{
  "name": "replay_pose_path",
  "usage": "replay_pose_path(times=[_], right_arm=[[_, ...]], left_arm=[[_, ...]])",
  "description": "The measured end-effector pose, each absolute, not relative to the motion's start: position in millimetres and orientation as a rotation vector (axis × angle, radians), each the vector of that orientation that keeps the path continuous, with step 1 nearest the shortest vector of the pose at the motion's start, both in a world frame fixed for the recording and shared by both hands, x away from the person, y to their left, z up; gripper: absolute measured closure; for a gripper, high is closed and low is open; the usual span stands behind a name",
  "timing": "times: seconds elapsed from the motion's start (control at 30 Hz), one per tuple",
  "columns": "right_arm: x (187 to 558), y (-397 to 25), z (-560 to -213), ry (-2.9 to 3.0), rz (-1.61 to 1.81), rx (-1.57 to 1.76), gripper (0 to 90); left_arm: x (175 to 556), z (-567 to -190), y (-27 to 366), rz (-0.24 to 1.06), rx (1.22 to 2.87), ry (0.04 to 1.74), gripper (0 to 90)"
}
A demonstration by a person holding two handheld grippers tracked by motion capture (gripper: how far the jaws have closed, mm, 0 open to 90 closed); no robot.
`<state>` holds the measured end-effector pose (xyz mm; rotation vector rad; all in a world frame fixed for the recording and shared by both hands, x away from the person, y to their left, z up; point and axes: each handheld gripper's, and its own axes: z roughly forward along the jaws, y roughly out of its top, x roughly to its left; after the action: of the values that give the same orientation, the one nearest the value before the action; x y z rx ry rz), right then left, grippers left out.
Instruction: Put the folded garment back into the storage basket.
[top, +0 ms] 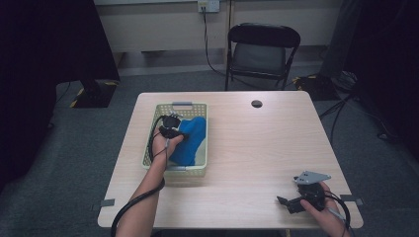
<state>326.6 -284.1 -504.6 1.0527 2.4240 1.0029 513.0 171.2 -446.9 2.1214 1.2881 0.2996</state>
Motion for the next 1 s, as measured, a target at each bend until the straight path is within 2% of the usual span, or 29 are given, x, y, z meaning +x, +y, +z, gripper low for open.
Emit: replay_pose_path(times=[0.23,0.5,0.7,0.87,1.0], right_arm=[[326.6,-284.1,-504.6,2.424,1.003,1.053,0.0],[326.6,-284.1,-504.6,2.424,1.003,1.053,0.0],[326.6,-284.1,-504.6,2.424,1.003,1.053,0.0],[326.6,-284.1,-504.6,2.424,1.003,1.053,0.0],[326.6,-284.1,-504.6,2.424,1.003,1.053,0.0]], left_arm=[[515.0,-452.5,172.6,0.293,2.136,1.296,70.6],[516.9,-461.1,173.2,0.284,2.163,1.295,64.2],[519.0,-465.9,170.1,0.280,2.193,1.292,53.3],[520.7,-470.5,169.6,0.276,2.205,1.292,49.7],[522.6,-472.9,170.7,0.295,2.212,1.291,38.5]])
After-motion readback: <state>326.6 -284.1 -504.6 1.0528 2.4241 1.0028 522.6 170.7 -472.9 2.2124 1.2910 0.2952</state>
